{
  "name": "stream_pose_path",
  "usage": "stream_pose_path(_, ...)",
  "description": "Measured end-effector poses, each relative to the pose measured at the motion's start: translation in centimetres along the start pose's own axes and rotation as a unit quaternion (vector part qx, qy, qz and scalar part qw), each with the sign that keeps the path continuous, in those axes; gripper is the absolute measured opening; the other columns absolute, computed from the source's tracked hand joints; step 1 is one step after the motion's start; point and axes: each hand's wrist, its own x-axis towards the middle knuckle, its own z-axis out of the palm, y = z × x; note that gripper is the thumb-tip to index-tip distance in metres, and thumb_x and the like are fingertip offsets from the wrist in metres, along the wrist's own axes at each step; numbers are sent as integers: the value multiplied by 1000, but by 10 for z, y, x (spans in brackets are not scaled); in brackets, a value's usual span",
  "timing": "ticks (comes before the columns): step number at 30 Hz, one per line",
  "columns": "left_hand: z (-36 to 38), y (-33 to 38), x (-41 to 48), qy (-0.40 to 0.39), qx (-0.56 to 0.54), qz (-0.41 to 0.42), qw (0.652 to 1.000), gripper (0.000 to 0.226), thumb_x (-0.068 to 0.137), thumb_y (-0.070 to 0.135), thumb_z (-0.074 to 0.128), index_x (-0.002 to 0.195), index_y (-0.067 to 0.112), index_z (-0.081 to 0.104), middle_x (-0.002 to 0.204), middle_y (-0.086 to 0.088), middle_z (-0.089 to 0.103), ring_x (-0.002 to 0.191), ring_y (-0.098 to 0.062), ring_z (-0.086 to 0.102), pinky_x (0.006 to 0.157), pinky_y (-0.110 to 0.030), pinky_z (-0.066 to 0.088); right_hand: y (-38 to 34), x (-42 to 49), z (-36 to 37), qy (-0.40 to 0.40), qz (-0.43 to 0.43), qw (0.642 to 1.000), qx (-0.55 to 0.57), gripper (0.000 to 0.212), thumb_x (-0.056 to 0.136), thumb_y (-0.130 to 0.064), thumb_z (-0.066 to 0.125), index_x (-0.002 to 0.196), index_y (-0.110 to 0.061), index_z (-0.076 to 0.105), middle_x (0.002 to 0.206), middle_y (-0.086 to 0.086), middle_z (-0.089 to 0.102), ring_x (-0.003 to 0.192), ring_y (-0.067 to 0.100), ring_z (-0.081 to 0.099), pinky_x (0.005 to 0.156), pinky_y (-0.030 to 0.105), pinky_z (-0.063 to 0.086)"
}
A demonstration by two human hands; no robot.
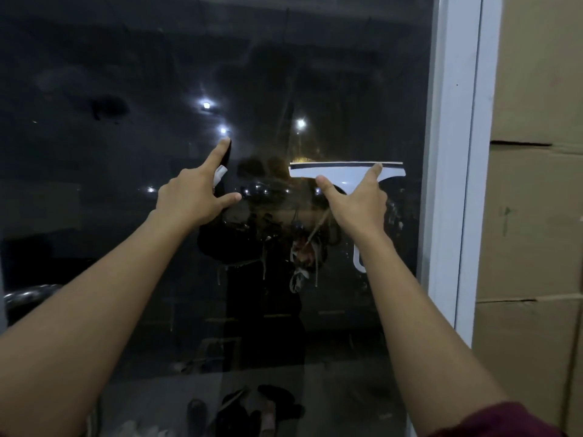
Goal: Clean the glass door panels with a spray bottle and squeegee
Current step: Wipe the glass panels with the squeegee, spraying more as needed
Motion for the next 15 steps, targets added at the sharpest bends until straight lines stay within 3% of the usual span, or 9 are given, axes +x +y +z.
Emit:
stream_pose_path(10,-2,3,-1,-6,14,7,1000,100,84,63,65,149,57,-12,113,-18,68,93,-40,65,67,-39,41,70,-94,24,-41,64,997,1,120,70,-79,62,152,-33,-12,152,7,36,139,29,32,105,45,36)
stream_pose_path(15,-3,7,-4,1,17,52,999,97,88,60,62,156,43,-5,102,-10,72,84,-32,66,65,-35,41,59,-82,17,-14,45,999,21,119,68,-78,65,155,-27,0,151,6,37,140,26,29,106,41,35)
